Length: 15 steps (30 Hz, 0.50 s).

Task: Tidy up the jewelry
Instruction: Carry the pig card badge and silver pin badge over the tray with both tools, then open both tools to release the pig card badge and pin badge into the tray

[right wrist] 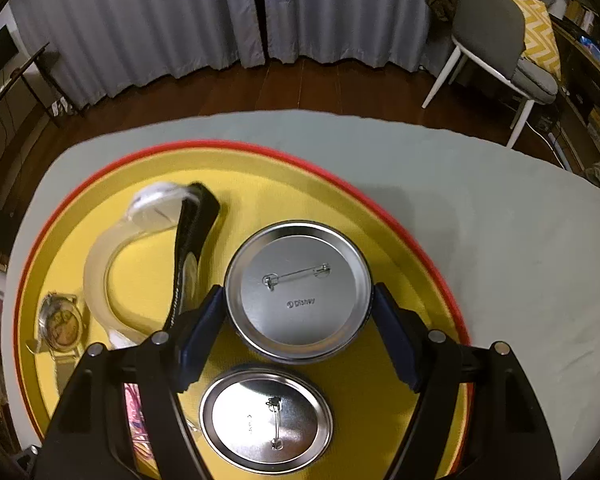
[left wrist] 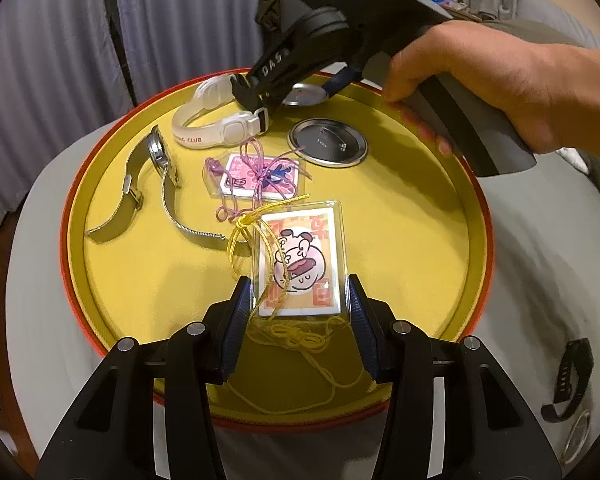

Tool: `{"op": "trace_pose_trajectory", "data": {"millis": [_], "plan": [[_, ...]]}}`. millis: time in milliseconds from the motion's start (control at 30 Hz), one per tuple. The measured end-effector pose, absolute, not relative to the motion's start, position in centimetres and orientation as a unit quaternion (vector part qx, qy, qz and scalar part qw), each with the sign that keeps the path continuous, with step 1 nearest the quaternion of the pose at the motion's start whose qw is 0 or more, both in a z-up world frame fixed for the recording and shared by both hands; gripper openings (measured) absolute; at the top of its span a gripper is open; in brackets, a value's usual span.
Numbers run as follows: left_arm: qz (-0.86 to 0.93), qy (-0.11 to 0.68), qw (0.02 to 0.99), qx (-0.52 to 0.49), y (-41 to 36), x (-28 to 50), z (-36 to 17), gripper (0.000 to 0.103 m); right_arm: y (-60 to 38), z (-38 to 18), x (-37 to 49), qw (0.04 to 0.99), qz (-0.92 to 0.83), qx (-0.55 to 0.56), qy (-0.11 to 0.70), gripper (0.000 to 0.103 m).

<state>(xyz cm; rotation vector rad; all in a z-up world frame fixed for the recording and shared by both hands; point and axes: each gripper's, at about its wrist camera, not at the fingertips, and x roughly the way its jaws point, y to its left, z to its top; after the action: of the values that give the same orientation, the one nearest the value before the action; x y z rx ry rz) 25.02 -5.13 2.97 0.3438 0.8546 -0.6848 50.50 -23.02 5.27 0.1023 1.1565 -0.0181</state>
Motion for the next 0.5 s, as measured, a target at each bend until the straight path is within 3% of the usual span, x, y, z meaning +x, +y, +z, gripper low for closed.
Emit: {"op": "trace_pose_trajectory", "data": {"millis": [267,333,500], "plan": [[-0.325,0.406,0.837,0.173,-5.35,24.78,3.20,0.052,-23.14,5.23,50.49,0.843,-0.012,0.057,0.535,0.071],[-0.327,0.408,0.835,0.173,-5.52,24.79,3.16,0.058,-23.06,5.07,50.62,0.842,-0.016,0.056,0.537,0.077],[-0.331,0.404,0.834,0.176,-5.44,24.03,3.28,0.072,-23.07,5.12,50.67,0.841,-0.023,0.065,0.537,0.078]]}}
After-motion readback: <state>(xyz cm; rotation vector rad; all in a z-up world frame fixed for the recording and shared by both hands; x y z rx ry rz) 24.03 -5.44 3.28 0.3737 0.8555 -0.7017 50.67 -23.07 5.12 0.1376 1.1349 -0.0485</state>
